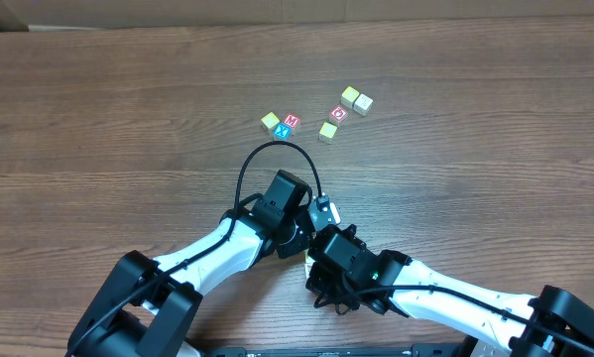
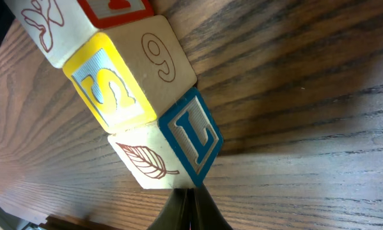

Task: Flip 3 blocks
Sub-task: 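Keep turning the row until it points front-to-back between the grippers, then open the left gripper and pull it back from the fish block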

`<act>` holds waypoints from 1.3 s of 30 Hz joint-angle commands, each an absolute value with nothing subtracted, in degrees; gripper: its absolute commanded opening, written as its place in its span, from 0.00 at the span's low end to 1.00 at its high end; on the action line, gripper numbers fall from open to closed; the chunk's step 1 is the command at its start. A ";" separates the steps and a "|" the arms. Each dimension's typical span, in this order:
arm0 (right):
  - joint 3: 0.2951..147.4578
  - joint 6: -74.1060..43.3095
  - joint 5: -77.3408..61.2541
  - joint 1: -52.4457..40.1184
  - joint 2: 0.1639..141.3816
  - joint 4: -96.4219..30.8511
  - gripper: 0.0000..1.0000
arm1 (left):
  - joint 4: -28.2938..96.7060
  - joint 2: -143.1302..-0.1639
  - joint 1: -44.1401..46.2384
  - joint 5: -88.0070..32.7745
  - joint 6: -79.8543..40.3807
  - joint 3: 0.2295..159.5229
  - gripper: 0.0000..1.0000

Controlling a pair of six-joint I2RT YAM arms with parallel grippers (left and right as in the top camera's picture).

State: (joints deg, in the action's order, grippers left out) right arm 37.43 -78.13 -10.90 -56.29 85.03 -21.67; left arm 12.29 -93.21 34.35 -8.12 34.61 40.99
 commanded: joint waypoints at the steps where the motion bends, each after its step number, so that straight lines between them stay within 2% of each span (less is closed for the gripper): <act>1: 37.82 -78.02 -9.69 -56.25 85.01 -21.45 0.04 | 11.79 -95.24 33.71 -4.84 32.97 39.92 0.04; 12: 37.82 -78.02 -9.74 -56.25 85.01 -21.56 0.04 | 9.39 -95.24 33.71 -3.18 31.94 39.92 0.04; 17: 37.82 -78.00 -9.96 -56.25 84.99 -21.61 0.04 | 6.55 -95.24 33.69 3.42 29.08 40.03 0.04; 29: 37.82 -78.02 -10.66 -56.45 84.99 -22.81 0.04 | 6.57 -95.13 33.65 3.62 27.99 42.61 0.04; 39: 37.93 -81.76 -10.57 -63.16 84.88 -24.40 0.04 | 6.55 -95.11 33.63 6.59 26.74 43.66 0.04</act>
State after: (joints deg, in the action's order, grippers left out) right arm 37.43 -79.24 -10.55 -61.19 85.03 -23.44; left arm 6.61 -94.32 34.06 3.49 28.80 41.60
